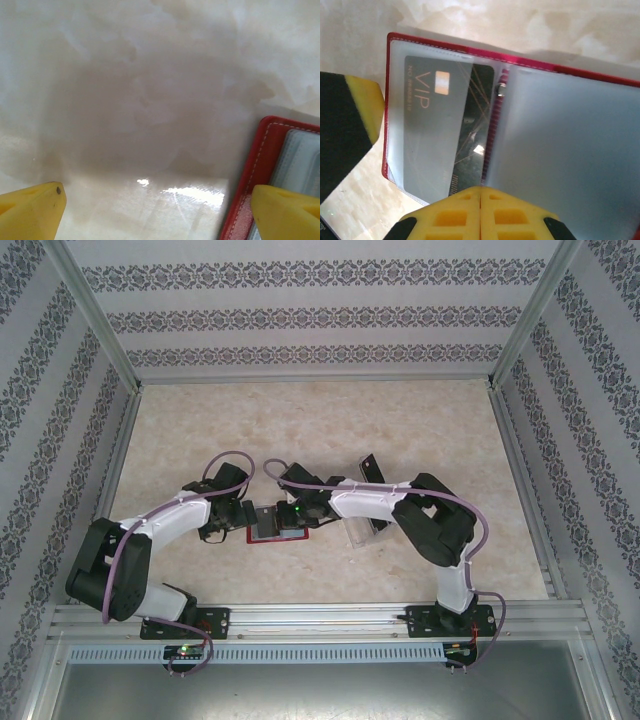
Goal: Put the credit cards into the card holder
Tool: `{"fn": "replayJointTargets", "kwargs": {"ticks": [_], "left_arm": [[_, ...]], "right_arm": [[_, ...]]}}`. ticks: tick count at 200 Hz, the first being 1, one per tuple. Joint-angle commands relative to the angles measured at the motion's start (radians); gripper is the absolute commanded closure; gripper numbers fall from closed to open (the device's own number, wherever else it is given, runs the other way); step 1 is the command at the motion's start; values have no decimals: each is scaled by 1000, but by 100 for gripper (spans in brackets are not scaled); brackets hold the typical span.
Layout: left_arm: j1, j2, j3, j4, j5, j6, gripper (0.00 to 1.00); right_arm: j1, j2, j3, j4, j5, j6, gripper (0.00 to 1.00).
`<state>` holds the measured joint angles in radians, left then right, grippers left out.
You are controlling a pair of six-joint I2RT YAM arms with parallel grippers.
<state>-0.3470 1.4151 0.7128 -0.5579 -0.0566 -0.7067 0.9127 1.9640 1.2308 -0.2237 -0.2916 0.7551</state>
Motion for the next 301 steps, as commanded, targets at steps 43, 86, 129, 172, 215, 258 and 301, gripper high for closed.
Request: {"fn": "replayJointTargets", "kwargs": {"ticks": [43,86,129,172,215,258,301], "left_arm": [[9,-10,3,-22,-20,11,3],[42,19,68,-29,-2,51,3],[54,45,91,-31,9,67,3],[55,57,90,-20,41,69,3],[55,78,101,-20,58,76,3],[56,95,102,-22,37,81,3],[56,108,83,-3,49,77,4]], "right_arm": [[30,85,80,-30,-39,-19,91],[27,22,37,7,-32,-6,72],[14,-38,-27,37,-13,15,66],[12,-11,-32,61,-36,26,63],[17,28,-1,66,-60,26,63],[17,43,8,71,-68,33,64],[26,63,37,67,-83,33,64]]}}
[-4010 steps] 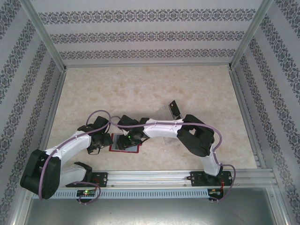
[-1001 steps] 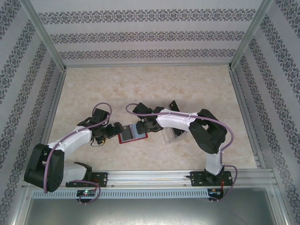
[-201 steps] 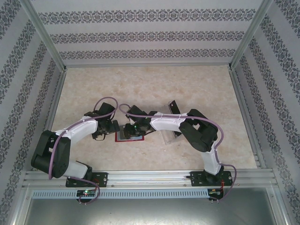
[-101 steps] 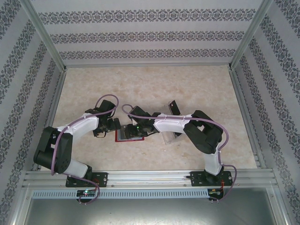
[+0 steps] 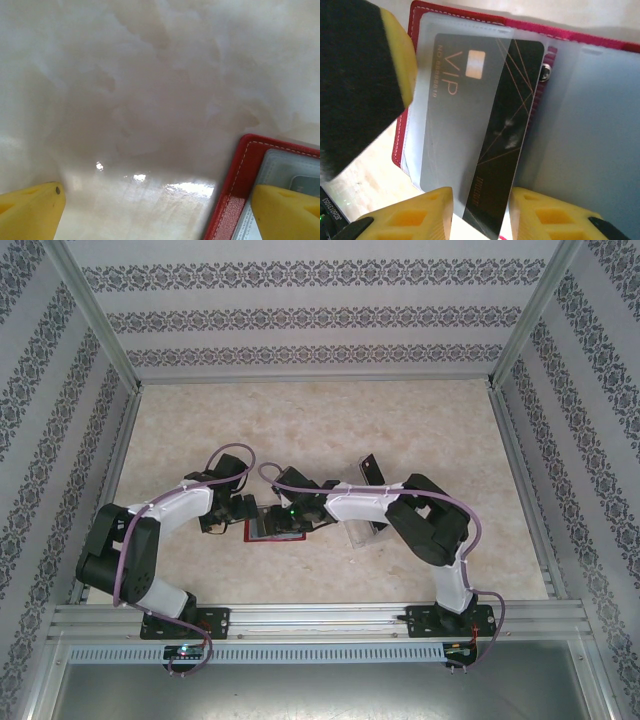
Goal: Put the credit cards into the card holder
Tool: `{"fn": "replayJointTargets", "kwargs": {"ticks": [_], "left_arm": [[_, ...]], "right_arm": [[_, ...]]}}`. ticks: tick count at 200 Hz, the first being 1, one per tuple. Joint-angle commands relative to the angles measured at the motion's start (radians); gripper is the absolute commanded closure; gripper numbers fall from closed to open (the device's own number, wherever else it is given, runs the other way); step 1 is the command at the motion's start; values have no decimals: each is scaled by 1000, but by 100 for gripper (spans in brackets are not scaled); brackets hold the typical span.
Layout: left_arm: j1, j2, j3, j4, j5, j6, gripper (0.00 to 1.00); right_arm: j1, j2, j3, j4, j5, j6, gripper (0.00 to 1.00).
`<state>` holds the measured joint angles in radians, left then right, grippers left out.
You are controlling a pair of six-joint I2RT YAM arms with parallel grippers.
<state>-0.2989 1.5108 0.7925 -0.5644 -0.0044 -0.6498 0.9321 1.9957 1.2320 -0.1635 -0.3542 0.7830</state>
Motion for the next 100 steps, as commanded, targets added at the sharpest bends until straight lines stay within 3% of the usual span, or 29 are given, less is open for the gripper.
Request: {"fn": "replayJointTargets", "kwargs": {"ticks": [1,40,70,100], "left_arm": [[8,12,3,4,-2,20,4],[7,5,-20,21,12,11,6],[9,-31,-20,9,-12,5,4],[20,-87,3,-24,-47,-1,1]], "right_arm": [[7,32,37,6,-21,4,64],[23,49,74,-34,-18,-16,62],[25,21,65,-87,43,-39,50],[21,-12,49,-114,81,-51,48]]}}
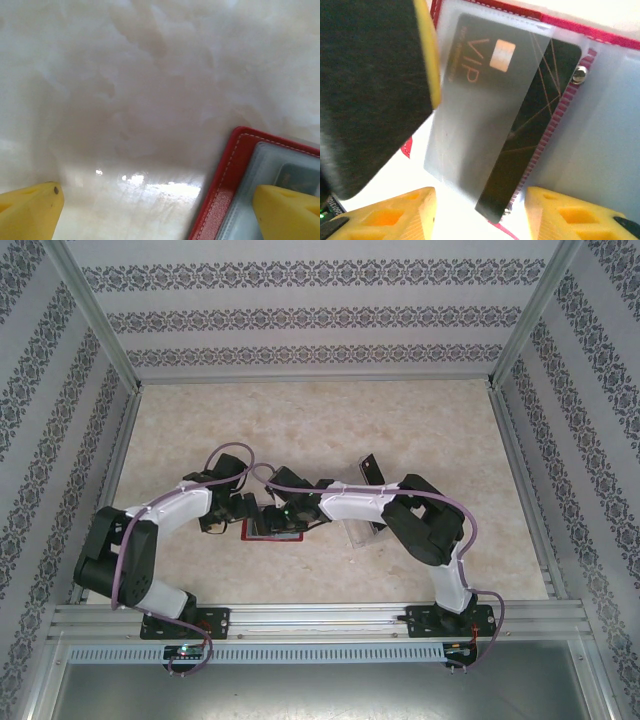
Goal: Put the credit cards into the card holder
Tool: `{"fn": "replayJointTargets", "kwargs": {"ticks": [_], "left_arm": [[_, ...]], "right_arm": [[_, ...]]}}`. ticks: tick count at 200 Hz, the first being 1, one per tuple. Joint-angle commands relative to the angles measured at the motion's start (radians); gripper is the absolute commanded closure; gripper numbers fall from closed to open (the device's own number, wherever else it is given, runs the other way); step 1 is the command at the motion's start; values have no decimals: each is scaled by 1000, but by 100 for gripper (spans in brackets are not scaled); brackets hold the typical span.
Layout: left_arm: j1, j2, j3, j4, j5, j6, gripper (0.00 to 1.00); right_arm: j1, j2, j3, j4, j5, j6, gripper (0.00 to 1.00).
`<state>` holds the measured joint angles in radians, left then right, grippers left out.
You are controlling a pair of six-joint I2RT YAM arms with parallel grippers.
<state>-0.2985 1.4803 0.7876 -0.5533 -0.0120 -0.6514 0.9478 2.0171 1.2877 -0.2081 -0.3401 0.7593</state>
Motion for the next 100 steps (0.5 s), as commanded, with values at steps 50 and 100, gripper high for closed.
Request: {"fn": "replayJointTargets", "kwargs": {"ticks": [50,100], "left_arm": [[47,-73,40,-67,-46,23,0],[59,-47,26,-71,-17,41,0]], "right_arm": [[7,-37,15,-96,80,-41,48],[15,3,61,-115,61,-56,48]]}}
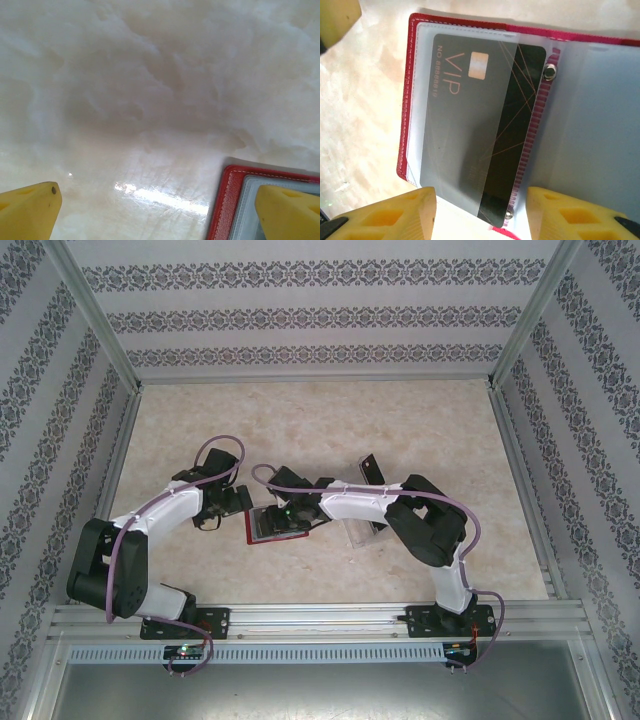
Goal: Put the credit cards into the card holder
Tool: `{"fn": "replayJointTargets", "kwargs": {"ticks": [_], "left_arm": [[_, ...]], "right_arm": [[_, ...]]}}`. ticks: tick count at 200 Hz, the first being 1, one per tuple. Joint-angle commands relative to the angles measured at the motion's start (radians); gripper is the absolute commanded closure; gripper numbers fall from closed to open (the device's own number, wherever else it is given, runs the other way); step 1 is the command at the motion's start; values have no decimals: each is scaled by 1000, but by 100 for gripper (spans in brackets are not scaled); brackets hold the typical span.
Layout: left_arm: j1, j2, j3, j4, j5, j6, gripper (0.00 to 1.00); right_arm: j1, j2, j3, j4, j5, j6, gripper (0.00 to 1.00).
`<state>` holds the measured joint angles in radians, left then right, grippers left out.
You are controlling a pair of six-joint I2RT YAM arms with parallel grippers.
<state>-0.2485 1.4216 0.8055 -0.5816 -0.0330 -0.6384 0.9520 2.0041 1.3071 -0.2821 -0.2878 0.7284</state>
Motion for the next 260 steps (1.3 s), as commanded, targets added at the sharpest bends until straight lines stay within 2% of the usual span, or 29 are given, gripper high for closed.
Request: {"fn": "replayJointTargets", "kwargs": {"ticks": [1,69,89,142,163,201,260], "left_arm": [[9,12,7,-42,5,28,0],[10,14,-21,-22,32,29,0],[9,-2,-22,-13,49,36,0],[-23,-16,14,-40,86,61,1],[-68,-4,36,-56,72,57,2],[-167,28,76,-97,-11,36,2],[-248,93,102,-92,-47,-32,1]], "right_arm": [[11,17,44,-42,8,-26,48],[21,50,85,-58,-12,-36,49],[8,-1,51,-50,40,-36,49],[-49,-135,-84,-17,67,-23,50],[-55,-150,-124,-16,85,-12,53],[-56,-110,-151,-24,103,0,76],[-58,-61,-174,-12,115,29,80]]}}
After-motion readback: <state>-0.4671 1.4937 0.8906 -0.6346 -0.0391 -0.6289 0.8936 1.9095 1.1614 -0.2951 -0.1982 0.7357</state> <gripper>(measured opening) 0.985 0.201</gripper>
